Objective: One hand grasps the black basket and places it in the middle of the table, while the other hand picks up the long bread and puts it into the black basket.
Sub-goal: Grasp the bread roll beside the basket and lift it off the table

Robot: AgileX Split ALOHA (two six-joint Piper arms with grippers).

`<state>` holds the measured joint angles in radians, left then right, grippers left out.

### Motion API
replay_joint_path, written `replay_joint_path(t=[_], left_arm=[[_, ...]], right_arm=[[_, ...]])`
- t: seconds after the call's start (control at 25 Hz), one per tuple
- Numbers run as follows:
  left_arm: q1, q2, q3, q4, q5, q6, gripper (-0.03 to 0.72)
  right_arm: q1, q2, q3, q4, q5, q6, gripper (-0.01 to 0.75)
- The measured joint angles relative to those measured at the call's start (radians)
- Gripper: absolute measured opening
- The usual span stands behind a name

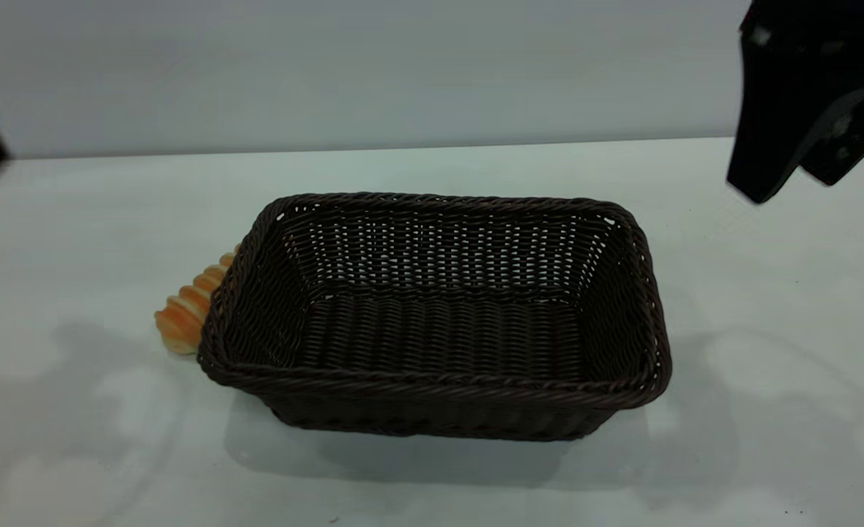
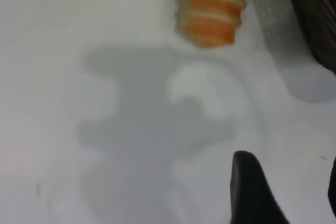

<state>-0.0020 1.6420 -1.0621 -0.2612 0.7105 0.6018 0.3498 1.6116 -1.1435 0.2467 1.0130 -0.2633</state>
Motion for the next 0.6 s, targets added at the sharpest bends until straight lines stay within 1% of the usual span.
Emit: replay_joint_path(t=[0.16, 0.28, 0.36, 0.48, 0.6], left_arm=[[0.0, 0.176, -0.046, -0.102, -0.095, 0.27, 0.393], [0.0, 0.282, -0.053, -0.222, -0.218, 0.507, 0.393], [-0.001, 0.328, -0.053, -0.329, -0.286, 0.679, 0.393], [-0.009, 0.382, -0.053, -0.502, -0.327, 0.918, 0.393], [-0.015, 0.43, -0.053, -0.679, -0.334, 1.149, 0.393]], right_arm=[[0.019, 0.0, 0.018, -0.001, -0.011, 0.002, 0.562], [0.019, 0.0, 0.021, -0.005, -0.018, 0.002, 0.562], [0.019, 0.0, 0.021, -0.008, -0.021, 0.002, 0.562], [0.019, 0.0, 0.022, -0.012, -0.023, 0.005, 0.562], [0.019, 0.0, 0.022, -0.012, -0.026, 0.01, 0.562]])
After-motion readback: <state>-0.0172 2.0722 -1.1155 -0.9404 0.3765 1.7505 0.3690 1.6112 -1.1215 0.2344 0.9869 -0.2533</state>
